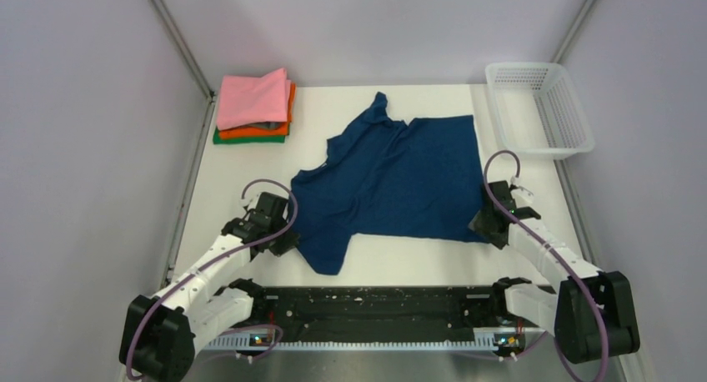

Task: Fold and stack the t-shirts
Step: Flatten out the tshirt

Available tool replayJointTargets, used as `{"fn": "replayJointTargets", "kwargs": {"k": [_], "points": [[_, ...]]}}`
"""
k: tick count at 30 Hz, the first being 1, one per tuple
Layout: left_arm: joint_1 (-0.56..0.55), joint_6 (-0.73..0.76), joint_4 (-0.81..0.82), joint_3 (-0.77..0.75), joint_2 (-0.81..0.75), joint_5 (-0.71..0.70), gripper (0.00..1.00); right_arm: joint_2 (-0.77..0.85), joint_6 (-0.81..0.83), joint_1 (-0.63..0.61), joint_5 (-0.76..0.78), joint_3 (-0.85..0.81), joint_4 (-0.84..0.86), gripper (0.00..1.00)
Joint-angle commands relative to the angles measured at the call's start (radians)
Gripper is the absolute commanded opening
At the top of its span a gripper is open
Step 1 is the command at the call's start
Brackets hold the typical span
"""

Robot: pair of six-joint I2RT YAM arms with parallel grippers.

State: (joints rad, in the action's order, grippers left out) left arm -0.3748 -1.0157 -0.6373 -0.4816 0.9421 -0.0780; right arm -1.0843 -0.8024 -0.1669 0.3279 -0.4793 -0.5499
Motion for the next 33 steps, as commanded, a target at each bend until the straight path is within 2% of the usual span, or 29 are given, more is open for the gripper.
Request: {"fn": "replayJointTargets", "kwargs": {"k": [1, 4, 7, 8, 11, 15, 20, 28, 33], "points": [[0.0, -0.003, -0.019, -0.043, -0.014, -0.023, 0.0, 0.004, -0.011, 0.001, -0.123, 0.022, -0.125, 0.53], [0.0, -0.004, -0.025, -0.05, -0.01, -0.023, 0.0, 0.0, -0.015, -0.003, -0.141, 0.016, -0.133, 0.51], [0.0, -0.003, -0.021, -0.054, -0.008, -0.024, 0.0, -0.018, -0.014, -0.005, -0.13, 0.017, -0.131, 0.42], [0.0, -0.003, -0.021, -0.056, -0.008, -0.025, 0.0, -0.021, -0.015, -0.006, -0.126, 0.018, -0.13, 0.33], [-0.001, -0.002, -0.022, -0.068, -0.009, -0.024, 0.0, -0.014, -0.005, -0.007, -0.115, 0.008, -0.123, 0.0], [0.0, 0.016, -0.024, -0.106, -0.034, -0.017, 0.0, 0.032, 0.049, -0.008, -0.081, -0.05, -0.134, 0.0], [-0.001, 0.109, 0.03, -0.226, -0.104, -0.009, 0.0, 0.09, 0.142, -0.007, -0.051, -0.219, -0.147, 0.0], [-0.001, 0.233, 0.369, -0.387, -0.236, -0.043, 0.0, 0.197, 0.28, -0.006, -0.038, -0.507, -0.118, 0.0], [-0.001, 0.319, 0.434, -0.589, -0.218, -0.078, 0.0, 0.28, 0.349, -0.006, -0.012, -0.655, -0.022, 0.0]]}}
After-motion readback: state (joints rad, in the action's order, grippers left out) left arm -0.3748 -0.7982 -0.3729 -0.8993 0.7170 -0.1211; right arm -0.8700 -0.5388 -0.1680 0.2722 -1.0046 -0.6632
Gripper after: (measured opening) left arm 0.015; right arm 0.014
